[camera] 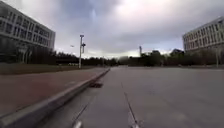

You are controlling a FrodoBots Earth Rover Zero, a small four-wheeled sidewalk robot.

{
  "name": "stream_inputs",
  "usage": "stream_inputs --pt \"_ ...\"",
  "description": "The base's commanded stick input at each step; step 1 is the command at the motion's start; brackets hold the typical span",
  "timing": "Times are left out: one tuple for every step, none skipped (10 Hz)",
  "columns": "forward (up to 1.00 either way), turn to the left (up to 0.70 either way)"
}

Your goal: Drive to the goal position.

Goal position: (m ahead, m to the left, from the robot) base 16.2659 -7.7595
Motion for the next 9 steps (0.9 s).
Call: stream_inputs --pt "0.97 0.00" --pt "0.97 0.00" --pt "0.96 0.00" --pt "0.96 0.00" --pt "0.96 0.00" --pt "0.97 0.00" --pt "0.99 0.00" --pt "1.00 0.00" --pt "1.00 0.00"
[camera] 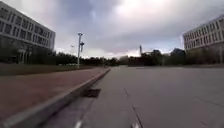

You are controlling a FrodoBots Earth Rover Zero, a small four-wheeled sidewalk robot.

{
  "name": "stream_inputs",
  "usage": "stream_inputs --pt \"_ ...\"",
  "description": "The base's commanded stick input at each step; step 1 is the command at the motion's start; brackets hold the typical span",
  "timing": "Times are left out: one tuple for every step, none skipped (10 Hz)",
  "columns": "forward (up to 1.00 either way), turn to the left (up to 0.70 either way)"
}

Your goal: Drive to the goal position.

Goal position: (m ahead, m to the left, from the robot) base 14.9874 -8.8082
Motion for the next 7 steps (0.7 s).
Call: stream_inputs --pt "1.00 0.00" --pt "1.00 0.00" --pt "1.00 0.00" --pt "1.00 0.00" --pt "1.00 0.00" --pt "1.00 0.00" --pt "1.00 0.00"
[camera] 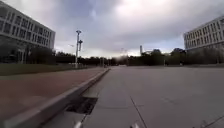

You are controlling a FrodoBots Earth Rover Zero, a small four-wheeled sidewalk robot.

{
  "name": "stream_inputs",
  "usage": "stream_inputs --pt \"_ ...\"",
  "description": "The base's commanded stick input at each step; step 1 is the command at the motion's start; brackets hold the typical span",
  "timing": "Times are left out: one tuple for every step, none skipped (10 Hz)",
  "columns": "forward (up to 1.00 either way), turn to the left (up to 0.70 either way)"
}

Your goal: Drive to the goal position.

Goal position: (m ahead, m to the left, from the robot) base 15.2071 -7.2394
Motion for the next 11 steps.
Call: stream_inputs --pt "1.00 0.00" --pt "1.00 0.00" --pt "1.00 0.00" --pt "1.00 0.00" --pt "1.00 0.00" --pt "1.00 0.00" --pt "1.00 0.00" --pt "1.00 0.00" --pt "1.00 0.00" --pt "1.00 0.00" --pt "1.00 0.00"
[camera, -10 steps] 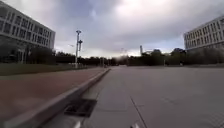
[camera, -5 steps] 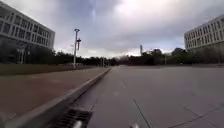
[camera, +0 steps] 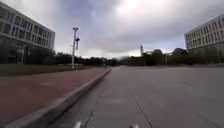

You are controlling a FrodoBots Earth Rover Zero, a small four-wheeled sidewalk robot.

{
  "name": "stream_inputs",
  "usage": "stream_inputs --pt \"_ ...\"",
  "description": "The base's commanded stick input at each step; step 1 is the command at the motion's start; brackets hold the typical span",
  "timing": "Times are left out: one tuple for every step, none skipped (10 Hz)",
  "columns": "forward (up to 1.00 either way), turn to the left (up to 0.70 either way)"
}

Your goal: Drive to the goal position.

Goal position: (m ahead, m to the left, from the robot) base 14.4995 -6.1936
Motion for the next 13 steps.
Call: stream_inputs --pt "1.00 0.00" --pt "1.00 0.00" --pt "1.00 0.00" --pt "1.00 0.00" --pt "1.00 0.00" --pt "1.00 0.00" --pt "1.00 0.00" --pt "1.00 0.00" --pt "1.00 0.00" --pt "1.00 0.00" --pt "1.00 0.00" --pt "1.00 -0.33" --pt "1.00 -0.37"
